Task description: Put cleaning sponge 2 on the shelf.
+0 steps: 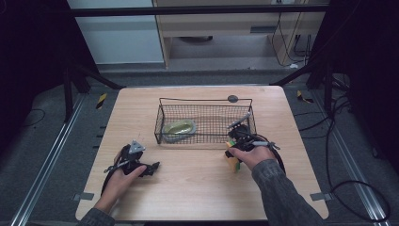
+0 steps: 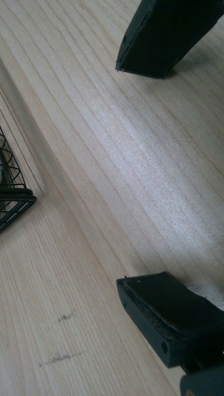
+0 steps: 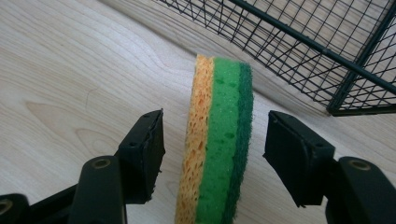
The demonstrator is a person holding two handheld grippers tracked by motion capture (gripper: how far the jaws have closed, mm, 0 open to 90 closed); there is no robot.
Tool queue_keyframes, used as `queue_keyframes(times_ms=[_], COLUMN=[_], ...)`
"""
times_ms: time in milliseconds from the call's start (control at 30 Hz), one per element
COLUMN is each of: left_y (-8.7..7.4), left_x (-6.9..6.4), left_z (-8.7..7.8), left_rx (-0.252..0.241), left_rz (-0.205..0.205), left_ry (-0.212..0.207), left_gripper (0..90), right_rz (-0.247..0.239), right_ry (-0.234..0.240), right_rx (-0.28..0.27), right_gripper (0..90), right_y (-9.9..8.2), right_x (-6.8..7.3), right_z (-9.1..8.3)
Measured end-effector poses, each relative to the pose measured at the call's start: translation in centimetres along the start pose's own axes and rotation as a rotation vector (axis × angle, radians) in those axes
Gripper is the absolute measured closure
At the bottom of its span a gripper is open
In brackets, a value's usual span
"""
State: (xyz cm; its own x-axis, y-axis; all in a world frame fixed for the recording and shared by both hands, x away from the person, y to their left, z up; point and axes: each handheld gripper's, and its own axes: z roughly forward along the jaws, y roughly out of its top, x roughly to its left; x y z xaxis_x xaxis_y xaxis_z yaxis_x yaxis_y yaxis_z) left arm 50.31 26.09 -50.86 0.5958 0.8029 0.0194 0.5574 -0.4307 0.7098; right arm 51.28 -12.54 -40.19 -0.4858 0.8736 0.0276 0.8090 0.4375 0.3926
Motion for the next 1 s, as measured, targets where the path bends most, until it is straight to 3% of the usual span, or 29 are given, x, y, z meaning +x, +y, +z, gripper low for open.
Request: queue_keyframes(times_ms=[333,467,500,533,700,1000], left_y=[0.0,0.0,0.0,0.0,0.0,0.0], left_x=[0.0,0.0,0.0,0.0,0.0,0.0], left_z=[0.0,0.0,0.0,0.0,0.0,0.0], left_rx=[0.0,0.0,0.0,0.0,0.0,0.0], left_rz=[0.0,0.0,0.0,0.0,0.0,0.0], left_ry=[0.0,0.0,0.0,0.0,0.0,0.0], left_gripper=[0.0,0.0,0.0,0.0,0.0,0.0], right_rz=[0.006,0.002,0.002,-0.003,-0.002,0.005], right_ry=[0.002,0.008,0.008,0.028,0.044,0.009], right_rx=[0.03,0.037,0.037,0.025,0.0,-0.034], right_gripper=[44.9,59.7,59.7,63.7,64.1,64.0], right_y=[0.3,0.2,0.2,0.0,-1.1,-3.6], right_x=[0.0,0.1,0.1,-0.2,-0.7,-3.1], right_z=[1.5,1.7,1.7,1.6,0.7,-2.0])
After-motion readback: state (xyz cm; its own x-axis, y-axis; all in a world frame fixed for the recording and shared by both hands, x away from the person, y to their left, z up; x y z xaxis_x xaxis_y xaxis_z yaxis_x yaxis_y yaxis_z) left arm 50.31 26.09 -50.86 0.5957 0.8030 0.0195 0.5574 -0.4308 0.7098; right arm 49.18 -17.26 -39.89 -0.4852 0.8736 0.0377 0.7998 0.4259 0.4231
